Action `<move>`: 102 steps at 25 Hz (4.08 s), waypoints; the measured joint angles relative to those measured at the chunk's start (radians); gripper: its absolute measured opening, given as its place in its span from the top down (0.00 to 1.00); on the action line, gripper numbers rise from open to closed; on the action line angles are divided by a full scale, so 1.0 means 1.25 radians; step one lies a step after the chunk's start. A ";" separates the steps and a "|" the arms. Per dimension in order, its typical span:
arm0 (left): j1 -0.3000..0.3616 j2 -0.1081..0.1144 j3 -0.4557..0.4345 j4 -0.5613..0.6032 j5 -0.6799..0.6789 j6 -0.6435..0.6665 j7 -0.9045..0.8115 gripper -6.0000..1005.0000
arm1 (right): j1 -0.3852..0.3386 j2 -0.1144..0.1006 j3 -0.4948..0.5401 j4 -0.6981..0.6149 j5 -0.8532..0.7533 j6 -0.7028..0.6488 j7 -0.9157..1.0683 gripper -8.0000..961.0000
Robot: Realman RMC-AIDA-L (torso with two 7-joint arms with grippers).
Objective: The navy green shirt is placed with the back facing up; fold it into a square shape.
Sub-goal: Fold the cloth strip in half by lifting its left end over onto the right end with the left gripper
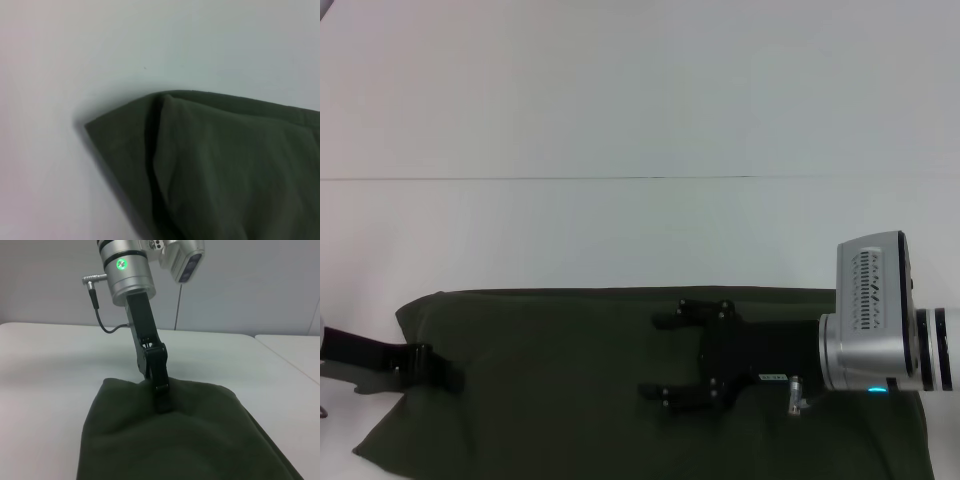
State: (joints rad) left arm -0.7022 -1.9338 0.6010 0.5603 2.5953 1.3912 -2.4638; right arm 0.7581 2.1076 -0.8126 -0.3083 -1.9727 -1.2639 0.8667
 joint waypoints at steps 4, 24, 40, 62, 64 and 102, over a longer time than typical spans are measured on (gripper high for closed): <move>-0.002 0.000 0.001 0.000 0.002 0.000 0.001 0.75 | 0.001 0.000 0.001 0.000 0.000 0.000 0.000 0.09; 0.024 0.072 -0.006 0.048 0.022 0.001 0.004 0.85 | -0.012 -0.004 0.003 0.000 0.018 -0.018 0.000 0.09; 0.036 0.107 -0.114 0.109 0.064 0.085 -0.015 0.86 | -0.017 -0.004 -0.002 0.000 0.016 -0.018 -0.011 0.09; -0.021 -0.019 -0.171 0.064 -0.239 0.333 -0.147 0.86 | -0.108 -0.007 0.008 -0.039 0.070 -0.021 -0.045 0.09; -0.021 -0.045 -0.173 0.062 -0.243 0.310 -0.153 0.86 | -0.117 -0.007 0.007 -0.041 0.077 -0.025 -0.047 0.09; 0.027 -0.159 -0.170 -0.159 -0.416 0.159 0.043 0.36 | -0.286 -0.014 0.057 -0.124 0.184 -0.061 -0.036 0.09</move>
State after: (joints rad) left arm -0.6684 -2.1323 0.3888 0.3614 2.0753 1.5903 -2.4095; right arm 0.4010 2.0903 -0.7414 -0.4634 -1.7426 -1.3407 0.8223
